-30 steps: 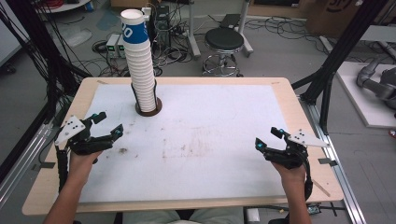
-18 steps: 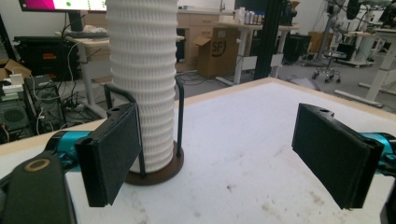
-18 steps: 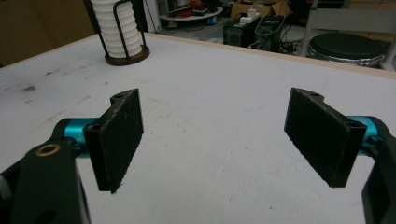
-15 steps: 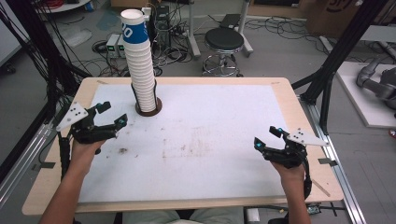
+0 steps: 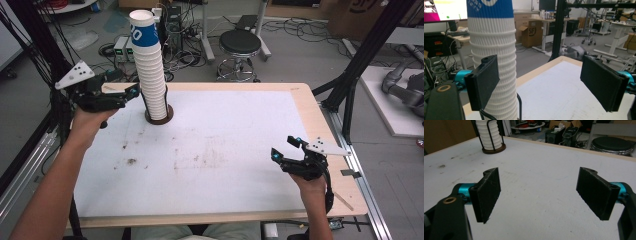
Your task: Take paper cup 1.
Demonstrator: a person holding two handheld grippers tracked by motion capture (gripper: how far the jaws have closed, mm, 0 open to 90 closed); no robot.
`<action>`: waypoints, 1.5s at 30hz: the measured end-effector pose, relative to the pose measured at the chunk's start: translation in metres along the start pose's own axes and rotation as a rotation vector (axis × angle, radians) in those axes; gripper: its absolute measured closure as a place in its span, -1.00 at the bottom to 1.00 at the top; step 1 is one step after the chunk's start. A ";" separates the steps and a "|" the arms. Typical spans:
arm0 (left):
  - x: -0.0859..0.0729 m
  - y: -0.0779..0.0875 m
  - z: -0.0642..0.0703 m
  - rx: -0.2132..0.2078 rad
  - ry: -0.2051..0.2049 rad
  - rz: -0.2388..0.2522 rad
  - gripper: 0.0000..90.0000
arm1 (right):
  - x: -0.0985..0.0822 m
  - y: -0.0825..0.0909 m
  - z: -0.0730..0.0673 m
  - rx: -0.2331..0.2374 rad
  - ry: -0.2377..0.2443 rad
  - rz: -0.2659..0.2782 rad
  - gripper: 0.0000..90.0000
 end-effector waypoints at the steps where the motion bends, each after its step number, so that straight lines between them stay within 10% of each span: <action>1: 0.004 -0.002 -0.003 -0.003 0.000 0.002 -0.66 | 0.000 0.001 0.000 -0.001 -0.001 0.001 -0.55; 22: 0.060 -0.057 -0.061 0.062 0.026 -0.108 -0.65 | 0.000 0.002 0.002 0.008 0.000 -0.003 -0.55; 45: 0.082 -0.098 -0.074 0.115 0.007 -0.106 -0.39 | -0.001 0.010 0.009 0.003 -0.019 0.012 -0.55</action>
Point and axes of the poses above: each handheld gripper's, and its own axes: y roughly backward along the jaws, x roughly out of its top, z roughly to its right, the point moved 3 cm from there along -y, roughly forward along the jaws, and after that the axes turned 11 degrees about -y, right-handed, at the moved point
